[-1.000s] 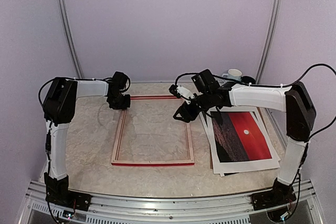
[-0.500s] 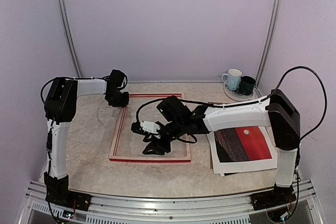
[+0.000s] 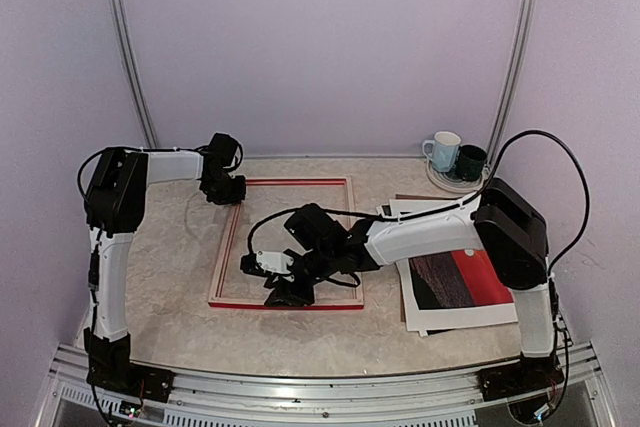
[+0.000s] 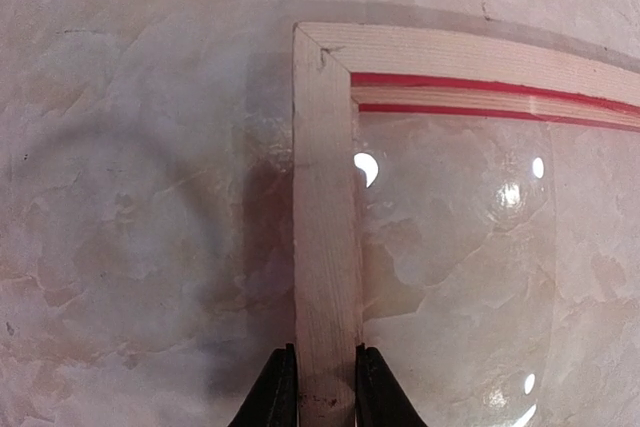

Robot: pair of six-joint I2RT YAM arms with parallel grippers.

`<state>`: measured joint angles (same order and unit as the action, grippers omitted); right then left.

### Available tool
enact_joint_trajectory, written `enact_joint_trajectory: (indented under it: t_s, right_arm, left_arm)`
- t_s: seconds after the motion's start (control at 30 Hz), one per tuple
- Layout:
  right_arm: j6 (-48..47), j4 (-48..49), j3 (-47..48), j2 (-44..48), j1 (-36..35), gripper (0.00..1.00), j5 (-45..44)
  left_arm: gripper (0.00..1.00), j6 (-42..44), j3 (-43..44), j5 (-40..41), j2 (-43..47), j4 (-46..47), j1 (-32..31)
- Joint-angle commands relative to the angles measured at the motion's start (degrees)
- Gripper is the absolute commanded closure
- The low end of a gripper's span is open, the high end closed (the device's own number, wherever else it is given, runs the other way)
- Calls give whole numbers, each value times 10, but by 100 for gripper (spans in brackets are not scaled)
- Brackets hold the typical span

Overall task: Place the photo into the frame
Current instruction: Hold the frame body at the center of the board.

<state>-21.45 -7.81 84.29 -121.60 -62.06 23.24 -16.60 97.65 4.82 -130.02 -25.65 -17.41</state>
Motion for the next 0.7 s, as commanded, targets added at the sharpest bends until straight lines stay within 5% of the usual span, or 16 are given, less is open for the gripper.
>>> enact_joint_trajectory:
  t_s: [0.0, 0.5, 0.67]
  right_arm:
    - [-2, 14, 12, -31, -6, 58, -14]
    - [-11, 33, -7, -60, -23, 72, -75]
    - [0, 40, -8, -62, -24, 85, -83]
  left_arm:
    - [79, 0, -15, -1, 8, -17, -9]
    - [78, 1, -19, 11, 11, -25, -11]
    - [78, 3, -22, 7, 16, -30, -13]
